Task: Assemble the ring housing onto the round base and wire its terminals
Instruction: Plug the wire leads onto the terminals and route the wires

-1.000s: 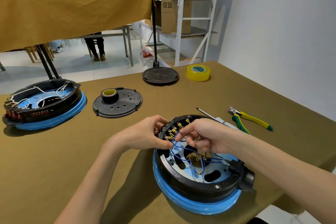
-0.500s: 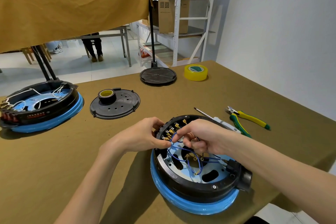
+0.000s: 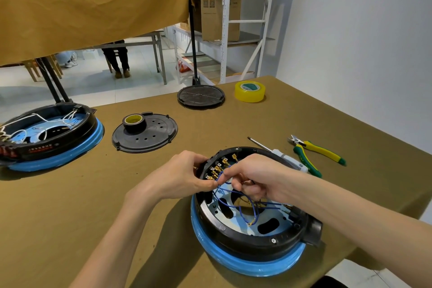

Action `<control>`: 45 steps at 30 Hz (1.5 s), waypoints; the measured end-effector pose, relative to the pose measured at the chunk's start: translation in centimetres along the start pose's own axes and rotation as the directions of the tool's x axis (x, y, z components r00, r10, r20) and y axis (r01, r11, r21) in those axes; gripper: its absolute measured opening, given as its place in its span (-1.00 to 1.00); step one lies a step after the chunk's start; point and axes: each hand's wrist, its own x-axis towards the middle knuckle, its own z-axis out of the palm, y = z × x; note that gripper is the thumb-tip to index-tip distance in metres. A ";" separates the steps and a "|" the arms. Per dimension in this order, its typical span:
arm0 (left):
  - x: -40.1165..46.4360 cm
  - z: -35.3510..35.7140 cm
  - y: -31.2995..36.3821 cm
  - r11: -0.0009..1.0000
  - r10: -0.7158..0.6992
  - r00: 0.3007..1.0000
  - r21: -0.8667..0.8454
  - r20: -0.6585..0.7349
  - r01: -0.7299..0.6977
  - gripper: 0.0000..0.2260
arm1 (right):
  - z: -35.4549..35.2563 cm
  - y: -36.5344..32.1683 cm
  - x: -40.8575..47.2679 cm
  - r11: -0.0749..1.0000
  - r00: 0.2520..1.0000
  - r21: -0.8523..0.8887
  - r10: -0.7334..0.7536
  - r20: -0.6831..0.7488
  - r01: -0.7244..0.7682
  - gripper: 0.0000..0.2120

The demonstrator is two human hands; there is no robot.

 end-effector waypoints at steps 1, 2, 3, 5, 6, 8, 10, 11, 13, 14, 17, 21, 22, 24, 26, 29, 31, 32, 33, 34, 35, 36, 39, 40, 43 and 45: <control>0.0 0.1 -0.1 1.000 0.002 1.000 -0.007 -0.004 -0.002 -0.84 | 0.0 0.0 0.0 1.000 1.000 -0.010 -0.003 -0.003 0.003 -0.75; -0.1 0.1 -0.1 1.000 0.006 1.000 -0.022 -0.003 -0.006 -0.83 | 0.0 0.0 -0.1 1.000 1.000 -0.020 -0.005 -0.006 0.004 -0.75; -0.2 0.1 0.0 0.999 0.013 1.000 -0.037 0.002 -0.013 -0.78 | 0.0 -0.1 -0.1 1.000 1.000 -0.030 -0.006 -0.010 0.005 -0.76; -0.4 0.1 0.0 0.998 0.023 1.000 -0.066 0.004 -0.023 -0.70 | 0.1 -0.1 -0.2 0.999 1.000 -0.048 -0.006 -0.013 0.006 -0.76; -0.5 0.1 0.1 0.997 0.029 1.000 -0.078 0.002 -0.028 -0.69 | 0.1 -0.2 -0.3 0.998 1.000 -0.055 -0.005 -0.009 0.005 -0.77; -0.5 0.2 0.0 0.995 0.032 0.999 -0.091 0.003 -0.032 -0.68 | 0.1 -0.3 -0.5 0.998 1.000 -0.066 -0.001 0.008 0.002 -0.78; -0.5 0.2 0.0 0.995 0.023 1.000 -0.098 -0.002 -0.023 -0.71 | 0.1 -0.4 -0.7 0.997 1.000 -0.075 0.001 0.022 0.001 -0.78; -0.6 0.2 0.0 0.995 0.010 1.000 -0.095 -0.007 -0.011 -0.73 | 0.0 -0.5 -0.8 0.997 1.000 -0.074 0.001 0.023 0.000 -0.77; -0.7 0.4 0.4 0.997 -0.004 0.999 -0.076 -0.033 0.002 -0.71 | 0.0 -0.7 -0.8 0.998 1.000 -0.058 -0.003 0.021 0.004 -0.72; -0.7 0.6 0.7 0.998 -0.008 0.999 -0.061 -0.053 0.005 -0.68 | 0.1 -0.7 -0.8 0.999 1.000 -0.048 -0.009 0.019 0.010 -0.69; -0.8 0.9 1.0 1.000 -0.023 0.995 -0.020 -0.095 0.021 -0.71 | 0.3 -0.9 -0.9 0.999 1.000 -0.027 -0.031 0.004 0.031 -0.68; -0.6 0.9 0.9 0.999 -0.028 0.999 0.016 -0.043 0.028 -0.85 | 0.3 -0.8 -0.7 0.999 0.998 -0.006 -0.051 -0.032 0.050 -0.68; -0.6 0.9 0.9 1.000 -0.025 0.999 0.012 -0.031 0.025 -0.85 | 0.2 -0.8 -0.7 0.999 0.998 -0.001 -0.054 -0.036 0.054 -0.69; -0.6 0.8 0.8 1.000 -0.022 1.000 0.007 -0.019 0.022 -0.82 | 0.2 -0.6 -0.6 0.998 0.997 -0.016 -0.069 -0.043 0.068 -0.72; -0.6 0.7 0.7 1.000 -0.014 1.000 0.015 -0.017 0.015 -0.79 | 0.3 -0.5 -0.5 0.993 0.993 -0.069 -0.101 -0.054 0.097 -0.78; -0.6 0.7 0.4 1.000 0.002 1.000 0.025 -0.026 -0.001 -0.78 | 0.5 -0.4 -0.1 0.980 0.985 -0.132 -0.157 -0.073 0.147 -0.89; -0.5 0.6 0.3 1.000 0.007 0.999 0.012 -0.032 -0.007 -0.76 | 0.6 -0.4 0.3 0.975 0.979 -0.139 -0.184 -0.087 0.171 -0.88; -0.5 0.5 0.2 1.000 0.008 1.000 -0.007 -0.027 -0.008 -0.74 | 0.6 -0.5 0.4 0.976 0.979 -0.134 -0.185 -0.086 0.173 -0.88; -0.5 0.4 0.1 1.000 0.009 1.000 -0.027 -0.019 -0.009 -0.70 | 0.6 -0.6 0.5 0.978 0.981 -0.126 -0.175 -0.082 0.164 -0.88; -0.4 0.3 0.0 0.999 0.007 1.000 -0.036 -0.017 -0.007 -0.65 | 0.5 -0.6 0.6 0.982 0.985 -0.118 -0.158 -0.076 0.148 -0.90; -0.4 0.2 -0.1 1.000 0.001 1.000 -0.030 -0.027 -0.002 -0.57 | 0.5 -0.6 0.6 0.986 0.988 -0.111 -0.136 -0.071 0.128 -0.91; -0.3 0.2 -0.3 1.000 -0.010 0.998 -0.003 -0.054 0.010 -0.49 | 0.4 -0.5 0.6 0.989 0.991 -0.104 -0.115 -0.067 0.108 -0.93; -0.2 0.1 -0.2 0.990 -0.060 0.987 0.120 -0.152 0.079 -0.40 | 0.5 -0.3 0.6 0.994 0.995 -0.072 -0.083 -0.058 0.079 -0.95; -0.2 0.2 -0.1 0.985 -0.073 0.985 0.140 -0.159 0.096 -0.41 | 0.6 -0.3 0.6 0.995 0.995 -0.063 -0.082 -0.060 0.078 -0.95; -0.3 0.1 0.4 0.985 -0.097 0.985 0.127 -0.142 0.115 -0.50 | 0.7 -0.5 0.7 0.995 0.994 -0.062 -0.084 -0.067 0.080 -0.95; -0.4 0.2 0.7 0.982 -0.099 0.986 0.147 -0.131 0.118 -0.53 | 0.7 -0.5 0.6 0.994 0.994 -0.074 -0.091 -0.064 0.086 -0.91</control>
